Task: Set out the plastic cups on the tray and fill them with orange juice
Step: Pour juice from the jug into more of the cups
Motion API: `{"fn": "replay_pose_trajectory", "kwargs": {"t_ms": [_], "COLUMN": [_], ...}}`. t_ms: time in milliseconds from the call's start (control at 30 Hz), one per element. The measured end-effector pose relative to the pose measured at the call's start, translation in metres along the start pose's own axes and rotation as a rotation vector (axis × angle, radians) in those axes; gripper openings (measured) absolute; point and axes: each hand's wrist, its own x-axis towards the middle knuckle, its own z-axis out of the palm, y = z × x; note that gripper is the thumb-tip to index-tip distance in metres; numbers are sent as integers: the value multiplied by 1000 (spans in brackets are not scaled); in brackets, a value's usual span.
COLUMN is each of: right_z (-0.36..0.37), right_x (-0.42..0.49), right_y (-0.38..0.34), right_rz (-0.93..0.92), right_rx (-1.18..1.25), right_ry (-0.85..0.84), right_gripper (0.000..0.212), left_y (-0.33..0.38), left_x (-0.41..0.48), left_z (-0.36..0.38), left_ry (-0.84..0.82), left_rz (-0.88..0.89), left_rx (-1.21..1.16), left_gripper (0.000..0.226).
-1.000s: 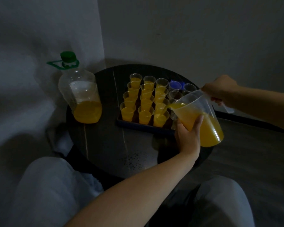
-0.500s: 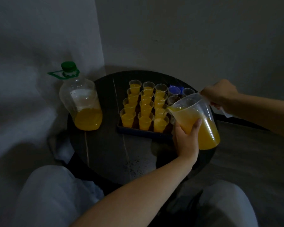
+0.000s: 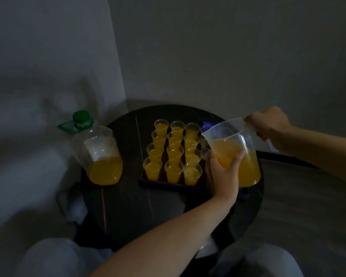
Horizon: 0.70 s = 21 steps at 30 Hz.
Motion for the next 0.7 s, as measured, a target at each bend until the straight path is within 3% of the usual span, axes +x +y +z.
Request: {"fn": "replay_pose_trajectory", "kwargs": {"t_ms": [100,333,700], "right_z": [-5,-7,1], "right_x": [21,76,138], "right_y": [-4,2,16], "right_rz": [5,22,71], "right_rx": [6,6,-32], "right_ry": [21,61,67], "right_gripper": [31,31,27], "left_y": [7,4,-19], "left_x": [20,68,115], "left_z": [10,41,80], "left_ry": [-9,-66,-93], "left_rz": [19,-5,-90], "left_rx": [11,47,8], "left_gripper": [102,80,103]}}
